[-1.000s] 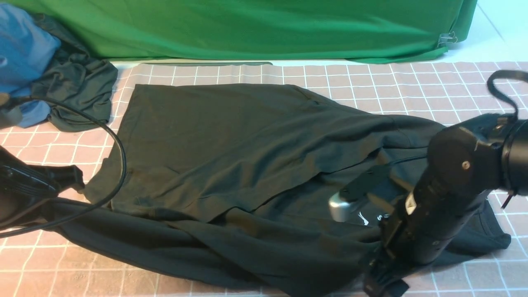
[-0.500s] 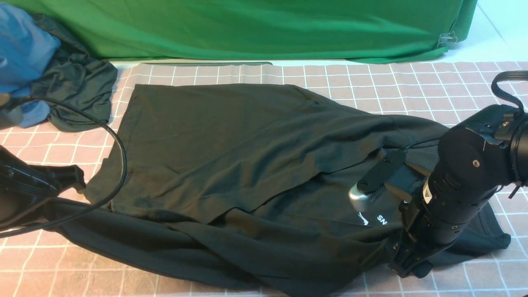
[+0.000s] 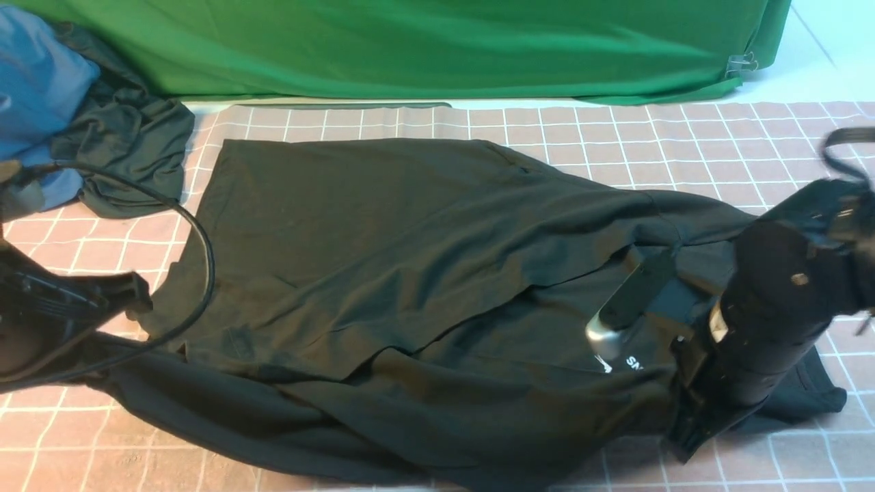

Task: Fold a long-sleeved shirt over a pink coffee tablecloth.
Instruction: 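Fold the black garment in half by bringing its near edge over to the far edge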

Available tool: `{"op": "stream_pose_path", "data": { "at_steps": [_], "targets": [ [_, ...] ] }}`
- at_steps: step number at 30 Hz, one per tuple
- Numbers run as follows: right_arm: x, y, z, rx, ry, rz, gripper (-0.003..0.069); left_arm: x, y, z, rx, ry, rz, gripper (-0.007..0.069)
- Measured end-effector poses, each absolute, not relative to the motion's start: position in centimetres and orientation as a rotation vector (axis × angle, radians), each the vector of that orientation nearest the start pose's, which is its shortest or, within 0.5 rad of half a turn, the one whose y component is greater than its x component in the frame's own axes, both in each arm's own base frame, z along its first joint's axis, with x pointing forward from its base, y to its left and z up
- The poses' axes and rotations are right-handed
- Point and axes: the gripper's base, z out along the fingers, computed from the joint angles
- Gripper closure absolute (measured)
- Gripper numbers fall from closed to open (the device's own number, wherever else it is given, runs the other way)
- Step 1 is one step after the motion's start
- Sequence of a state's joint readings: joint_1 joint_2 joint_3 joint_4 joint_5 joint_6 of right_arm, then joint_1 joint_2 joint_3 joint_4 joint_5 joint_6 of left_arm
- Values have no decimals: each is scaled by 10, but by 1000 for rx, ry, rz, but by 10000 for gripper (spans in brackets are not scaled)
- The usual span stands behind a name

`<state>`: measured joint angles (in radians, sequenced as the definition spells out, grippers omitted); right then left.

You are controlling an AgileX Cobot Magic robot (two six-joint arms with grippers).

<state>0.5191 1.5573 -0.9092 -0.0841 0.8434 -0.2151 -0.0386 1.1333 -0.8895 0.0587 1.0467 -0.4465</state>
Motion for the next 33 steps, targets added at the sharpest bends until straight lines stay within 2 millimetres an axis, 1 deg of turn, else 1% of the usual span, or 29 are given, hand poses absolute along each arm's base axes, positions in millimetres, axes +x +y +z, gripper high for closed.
{"op": "stream_pose_path", "data": {
  "at_steps": [4, 6, 7, 8, 13, 16, 20, 26, 27, 31, 32, 33],
  "targets": [
    [241, 121, 216, -1082, 2701, -70, 596, 205, -2, 308, -562, 2656, -58, 577],
    [246, 112, 218, -1032, 2711, -78, 596, 211, -3, 316, -569, 2614, -76, 577],
    [248, 108, 219, -1009, 2717, -82, 596, 214, -3, 317, -569, 2610, -82, 577],
    [251, 105, 220, -988, 2720, -84, 596, 219, -3, 318, -570, 2606, -87, 577],
    [263, 97, 232, -953, 2687, -91, 596, 245, -4, 302, -606, 2616, -95, 577],
    [273, 94, 244, -927, 2651, -94, 596, 268, -2, 299, -661, 2594, -147, 577],
    [289, 94, 250, -890, 2638, -96, 596, 296, 4, 297, -723, 2575, -208, 577],
    [321, 99, 240, -914, 2652, -109, 596, 346, 7, 292, -735, 2557, -260, 577],
    [329, 100, 237, -918, 2658, -112, 596, 356, 8, 291, -736, 2556, -263, 577],
    [357, 98, 236, -889, 2645, -119, 596, 388, 9, 291, -726, 2530, -279, 577],
    [358, 98, 236, -887, 2645, -120, 596, 389, 9, 291, -725, 2529, -279, 577],
    [372, 94, 236, -860, 2640, -124, 597, 401, 9, 288, -724, 2526, -283, 577]
  ]
}}
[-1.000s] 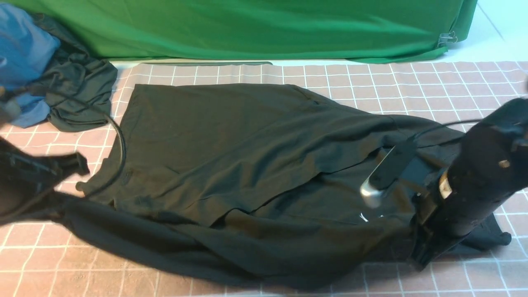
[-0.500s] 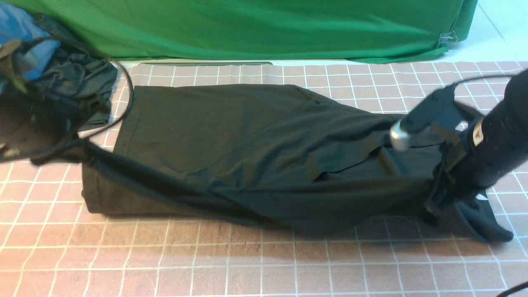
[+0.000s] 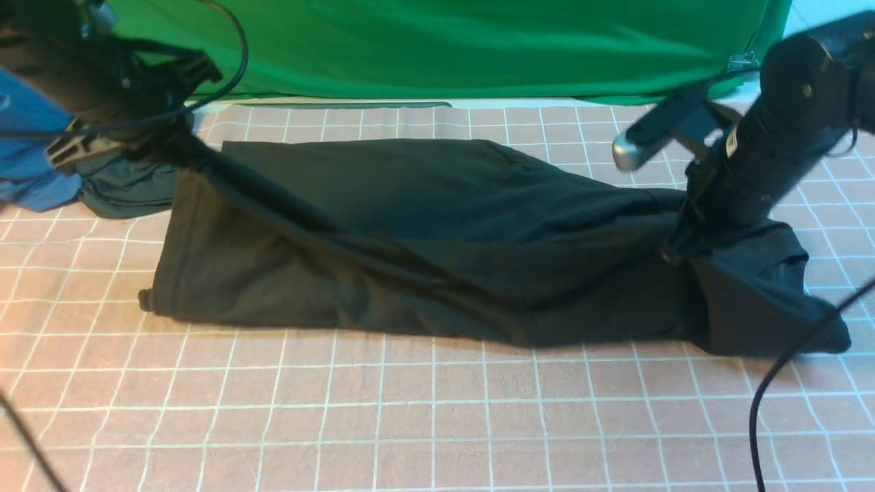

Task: Fold a long-sleeved shirt over a pink coffee tablecloth.
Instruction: 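Fold the black garment in half by bringing its near edge over to the far edge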

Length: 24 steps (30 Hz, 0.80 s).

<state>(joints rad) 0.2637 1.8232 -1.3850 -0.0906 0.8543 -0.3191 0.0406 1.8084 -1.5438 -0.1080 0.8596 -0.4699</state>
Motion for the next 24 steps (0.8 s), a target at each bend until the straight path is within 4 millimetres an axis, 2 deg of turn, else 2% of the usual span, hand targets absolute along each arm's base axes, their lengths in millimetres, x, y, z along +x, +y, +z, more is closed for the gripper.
{"op": "stream_pose_path", "data": {
  "at_steps": [6, 10, 17, 24],
  "targets": [
    [408, 90, 229, -842, 2619, -139, 598, 436, 10, 275, -719, 2517, -285, 577],
    [429, 95, 220, -836, 2588, -141, 598, 450, 11, 265, -719, 2510, -287, 577],
    [450, 101, 211, -827, 2522, -147, 598, 459, 12, 264, -706, 2438, -298, 577],
    [458, 103, 212, -813, 2444, -151, 585, 465, 13, 262, -697, 2401, -300, 577]
  ]
}}
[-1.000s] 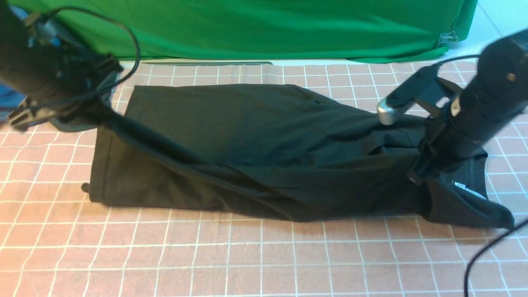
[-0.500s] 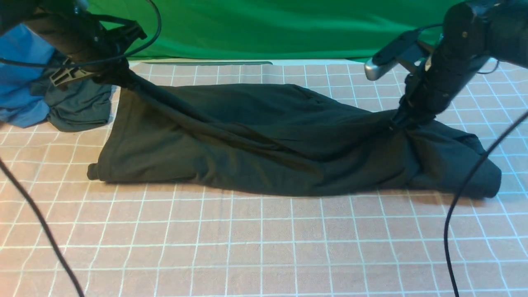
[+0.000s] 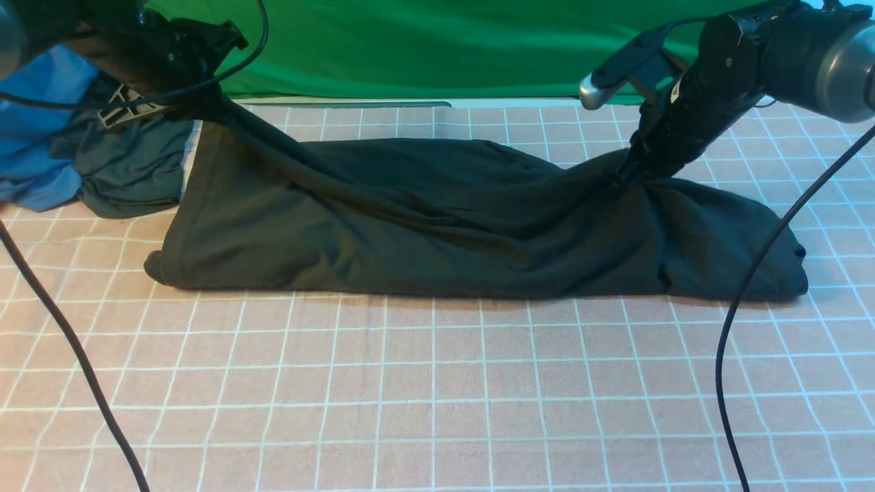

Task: Fold a long-sleeved shirt over a pink coffee tablecloth.
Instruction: 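Fold the black garment in half by bringing its near edge over to the far edge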

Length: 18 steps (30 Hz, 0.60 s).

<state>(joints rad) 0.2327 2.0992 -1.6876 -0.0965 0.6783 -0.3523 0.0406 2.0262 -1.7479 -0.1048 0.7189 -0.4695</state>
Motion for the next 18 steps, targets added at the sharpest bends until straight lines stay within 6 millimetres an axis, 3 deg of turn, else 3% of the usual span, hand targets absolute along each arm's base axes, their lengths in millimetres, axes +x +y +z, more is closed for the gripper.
{"op": "stream_pose_path", "data": {
  "at_steps": [4, 5, 8, 9, 10, 14, 16, 18],
  "targets": [
    [460, 103, 213, -808, 2421, -152, 474, 467, 13, 257, -701, 2412, -297, 577],
    [461, 103, 215, -799, 2411, -157, 373, 467, 13, 255, -702, 2414, -296, 577],
    [462, 103, 224, -737, 2410, -147, 205, 467, 13, 255, -700, 2414, -296, 577],
    [462, 103, 227, -724, 2411, -144, 185, 467, 13, 255, -699, 2415, -296, 577],
    [461, 104, 239, -681, 2416, -119, 126, 467, 13, 255, -699, 2416, -295, 577],
    [450, 119, 265, -703, 2402, -22, 96, 467, 13, 255, -698, 2417, -295, 577],
    [444, 133, 267, -771, 2399, 36, 96, 467, 13, 255, -699, 2417, -296, 577],
    [434, 161, 258, -918, 2396, 91, 96, 467, 12, 255, -691, 2421, -295, 577]
  ]
}}
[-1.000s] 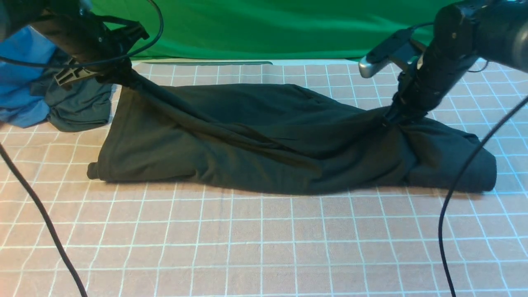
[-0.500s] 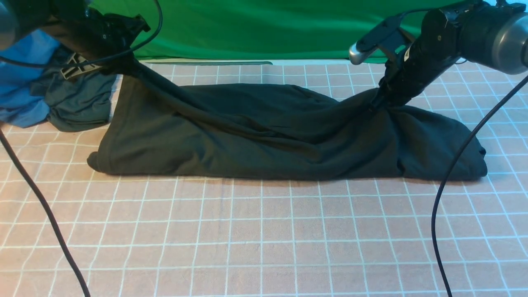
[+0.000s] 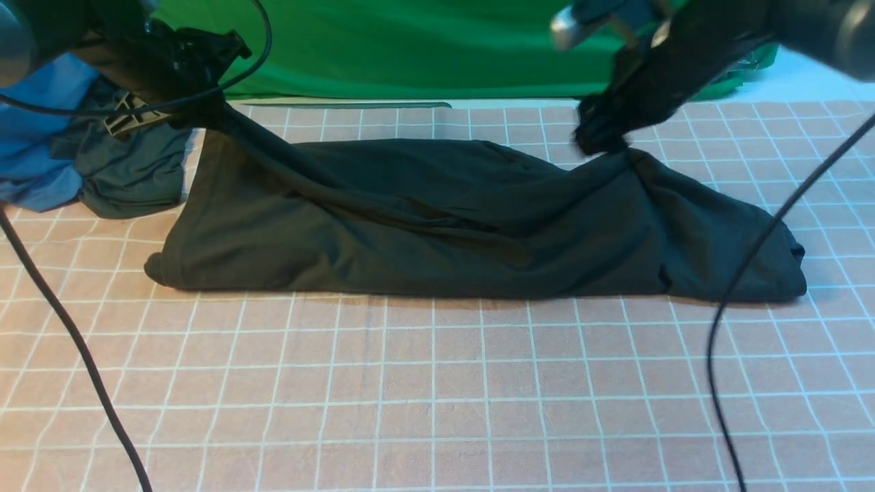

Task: Fold a long-sleeved shirt over a pink coffee tablecloth.
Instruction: 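Fold the black garment in half by bringing its near edge over to the far edge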

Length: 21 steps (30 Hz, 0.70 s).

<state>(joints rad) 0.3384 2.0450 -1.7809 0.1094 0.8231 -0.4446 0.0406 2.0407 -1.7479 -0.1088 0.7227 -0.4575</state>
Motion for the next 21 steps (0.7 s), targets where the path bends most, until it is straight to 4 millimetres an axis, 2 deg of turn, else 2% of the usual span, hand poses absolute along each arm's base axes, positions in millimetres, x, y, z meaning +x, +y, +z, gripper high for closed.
{"op": "stream_pose_path", "data": {
  "at_steps": [4, 8, 20, 21],
  "targets": [
    [428, 196, 231, -1064, 2391, 129, 96, 466, 12, 255, -685, 2428, -292, 577],
    [426, 213, 211, -1146, 2380, 133, 96, 466, 12, 255, -682, 2429, -291, 577],
    [432, 215, 192, -1208, 2364, 51, 106, 465, 12, 254, -674, 2449, -286, 577],
    [433, 215, 191, -1211, 2354, 40, 123, 465, 12, 254, -669, 2450, -285, 577]
  ]
}}
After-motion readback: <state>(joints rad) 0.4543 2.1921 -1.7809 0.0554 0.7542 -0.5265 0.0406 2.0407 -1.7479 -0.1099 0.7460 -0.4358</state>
